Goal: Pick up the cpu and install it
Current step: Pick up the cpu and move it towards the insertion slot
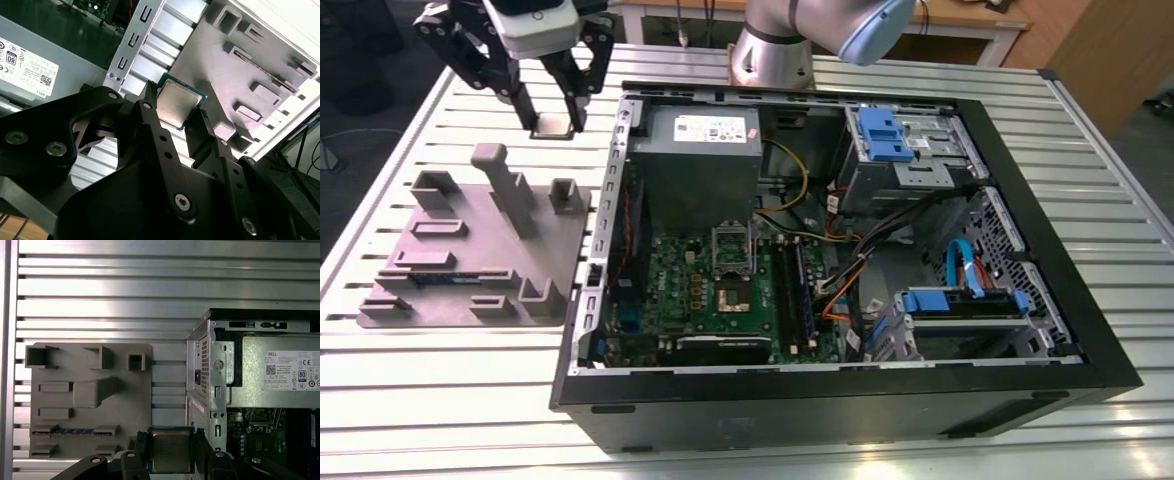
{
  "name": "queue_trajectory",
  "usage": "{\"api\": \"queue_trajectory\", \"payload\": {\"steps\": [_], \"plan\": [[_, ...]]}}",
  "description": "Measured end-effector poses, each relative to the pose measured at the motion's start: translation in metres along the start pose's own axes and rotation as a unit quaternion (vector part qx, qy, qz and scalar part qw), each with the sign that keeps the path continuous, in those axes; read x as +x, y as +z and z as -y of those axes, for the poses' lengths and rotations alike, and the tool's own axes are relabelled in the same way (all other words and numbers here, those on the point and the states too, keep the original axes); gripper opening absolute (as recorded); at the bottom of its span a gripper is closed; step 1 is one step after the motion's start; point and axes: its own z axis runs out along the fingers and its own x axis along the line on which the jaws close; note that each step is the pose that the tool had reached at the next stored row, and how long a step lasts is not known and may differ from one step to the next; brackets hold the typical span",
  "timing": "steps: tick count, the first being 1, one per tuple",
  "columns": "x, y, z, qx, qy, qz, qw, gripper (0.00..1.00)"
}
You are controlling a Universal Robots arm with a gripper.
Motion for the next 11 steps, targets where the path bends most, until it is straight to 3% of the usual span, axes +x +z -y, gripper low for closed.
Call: {"api": "queue_trajectory", "payload": {"steps": [11], "plan": [[-0.0032, 0.0000, 0.0000, 0.0000, 0.000, 0.0000, 1.00000, 0.47]]}}
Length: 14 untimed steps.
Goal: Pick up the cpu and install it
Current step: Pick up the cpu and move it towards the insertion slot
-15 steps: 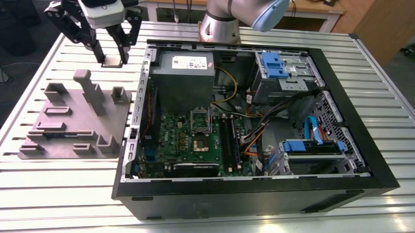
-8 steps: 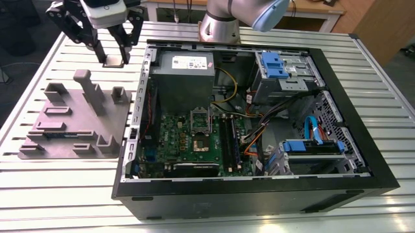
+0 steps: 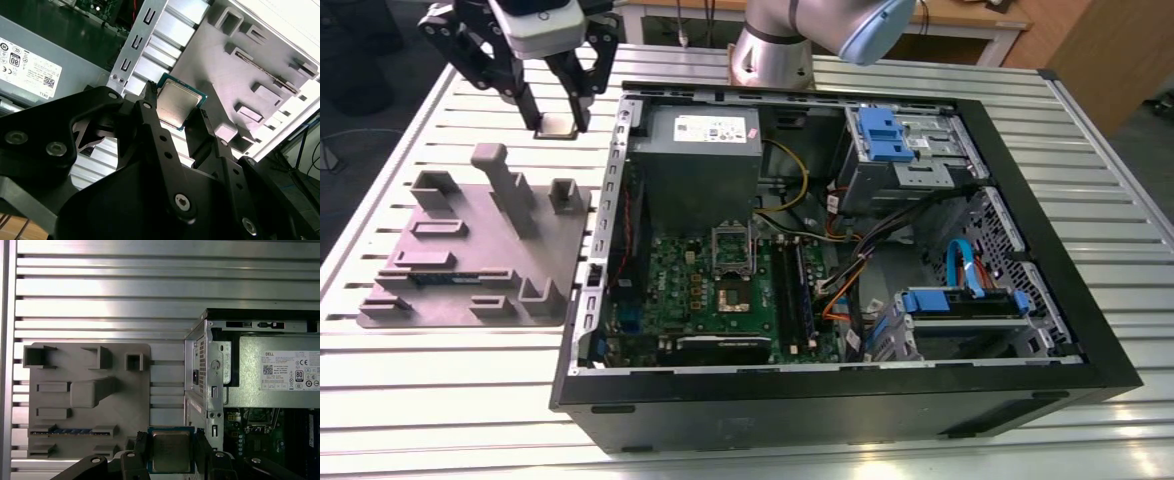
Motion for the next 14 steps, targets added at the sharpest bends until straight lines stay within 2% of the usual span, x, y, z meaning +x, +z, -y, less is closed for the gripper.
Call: {"api": "queue_trajectory", "payload": {"steps": [14], "plan": [[-0.0041, 0.0000, 0.0000, 0.0000, 0.000, 0.0000, 1.00000, 0.47]]}}
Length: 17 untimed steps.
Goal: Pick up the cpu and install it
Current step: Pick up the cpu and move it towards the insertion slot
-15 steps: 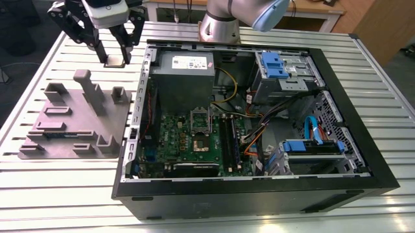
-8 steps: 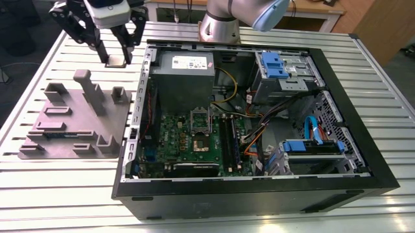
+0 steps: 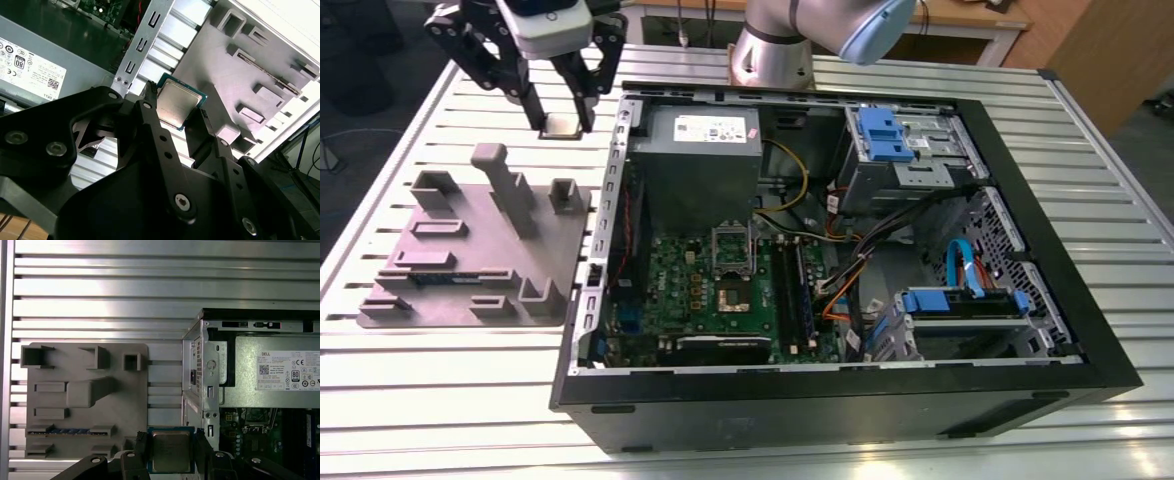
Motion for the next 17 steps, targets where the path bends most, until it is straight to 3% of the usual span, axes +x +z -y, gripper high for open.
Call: {"api": "queue_trajectory", "payload": {"steps": [17], "plan": [[-0.0048, 0.0000, 0.0000, 0.0000, 0.000, 0.0000, 1.00000, 0.47]]}}
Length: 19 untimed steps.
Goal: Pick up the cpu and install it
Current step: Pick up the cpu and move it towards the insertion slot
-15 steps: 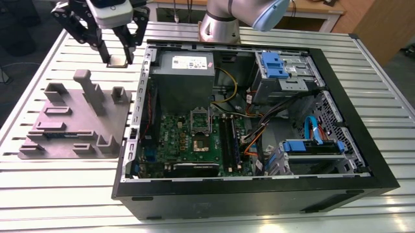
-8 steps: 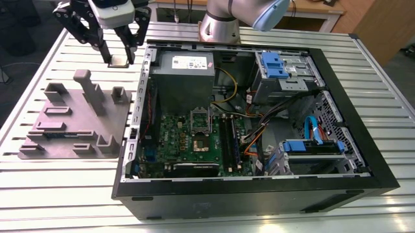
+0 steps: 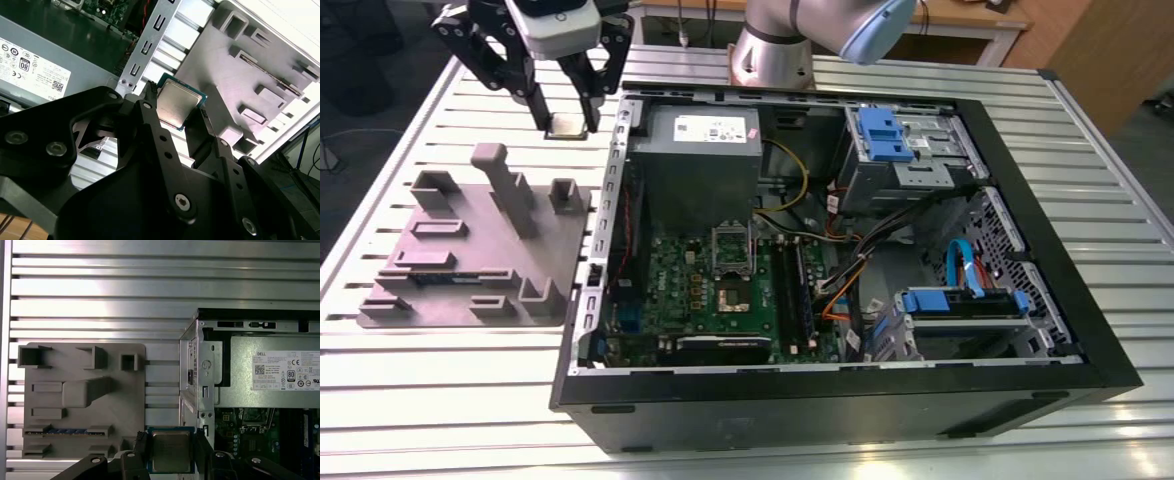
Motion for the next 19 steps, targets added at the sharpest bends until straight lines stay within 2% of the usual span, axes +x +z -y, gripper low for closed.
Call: {"api": "queue_trajectory", "payload": {"steps": [19], "plan": [[-0.0067, 0.0001, 0.0000, 0.0000, 0.000, 0.0000, 1.00000, 0.47]]}}
